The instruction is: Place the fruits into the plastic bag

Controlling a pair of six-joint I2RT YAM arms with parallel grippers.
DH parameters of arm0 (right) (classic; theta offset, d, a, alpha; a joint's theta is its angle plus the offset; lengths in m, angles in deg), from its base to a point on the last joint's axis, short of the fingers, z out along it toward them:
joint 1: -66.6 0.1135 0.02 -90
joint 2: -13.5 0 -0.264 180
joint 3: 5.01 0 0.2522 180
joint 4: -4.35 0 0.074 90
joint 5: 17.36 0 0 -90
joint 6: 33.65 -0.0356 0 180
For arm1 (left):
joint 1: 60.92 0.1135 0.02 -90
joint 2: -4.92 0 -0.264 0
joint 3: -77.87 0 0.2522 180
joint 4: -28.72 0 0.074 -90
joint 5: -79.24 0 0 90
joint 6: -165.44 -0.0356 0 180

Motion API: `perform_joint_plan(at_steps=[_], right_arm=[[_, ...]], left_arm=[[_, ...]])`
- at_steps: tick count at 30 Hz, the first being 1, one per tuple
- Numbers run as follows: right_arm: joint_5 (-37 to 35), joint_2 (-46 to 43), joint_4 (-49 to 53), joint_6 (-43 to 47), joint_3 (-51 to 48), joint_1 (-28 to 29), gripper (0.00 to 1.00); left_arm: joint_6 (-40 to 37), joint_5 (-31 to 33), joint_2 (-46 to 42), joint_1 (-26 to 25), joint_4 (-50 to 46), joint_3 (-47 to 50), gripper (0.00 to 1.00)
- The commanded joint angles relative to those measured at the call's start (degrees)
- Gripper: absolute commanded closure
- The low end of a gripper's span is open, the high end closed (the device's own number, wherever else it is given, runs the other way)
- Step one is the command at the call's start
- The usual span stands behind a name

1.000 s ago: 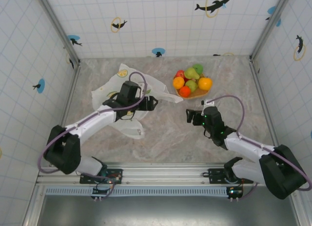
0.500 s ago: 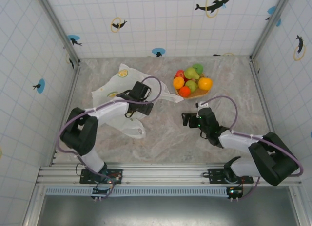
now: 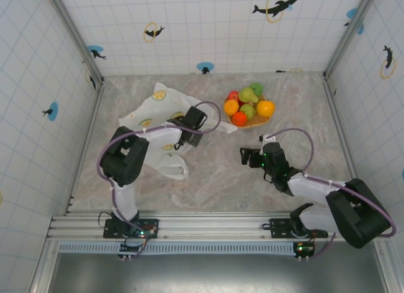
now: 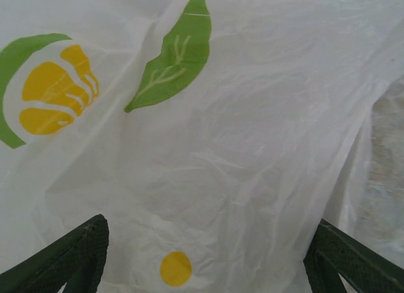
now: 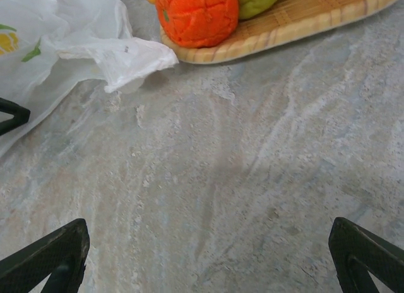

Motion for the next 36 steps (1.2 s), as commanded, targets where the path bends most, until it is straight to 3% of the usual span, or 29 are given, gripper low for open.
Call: perform_joint_plan(at_steps=[1,5,13,18,21,25,36], right_arm=[[0.24,-0.87,-2.40,-1.07,-1.14,-0.44,0.00],[0.73,0.01,-2.47,-1.42,-0.97,-0.52,0.00],[1.27,0.98,-2.81,-2.13,-0.43,-0.51,0.00],[1.43,0.83,-2.70,-2.53,-0.21,-0.42,0.00],[1.33,0.65,-2.58,-2.57,-0.42,-0.33,0.00],[1.40,0.71,-2.45,-2.59,-0.34,-0.24,0.00],[4.98,5.58,-7.55,-1.53,3.06,4.04,0.02]], left_arm=[[-1.64,3.33,1.47,-0.09,0.64,-1.61,0.23],[-3.23,6.25,3.05,-0.03,0.33,-1.52,0.29],[-2.30,6.12,2.84,0.08,2.23,-1.25,0.70],[-0.64,6.22,1.36,1.28,3.87,-0.28,0.85],[0.03,5.25,-0.67,1.76,4.82,0.69,1.00],[1.34,3.50,-4.11,2.70,4.81,2.35,1.00],[8.92,-10.79,-16.59,5.07,0.78,5.27,1.00]])
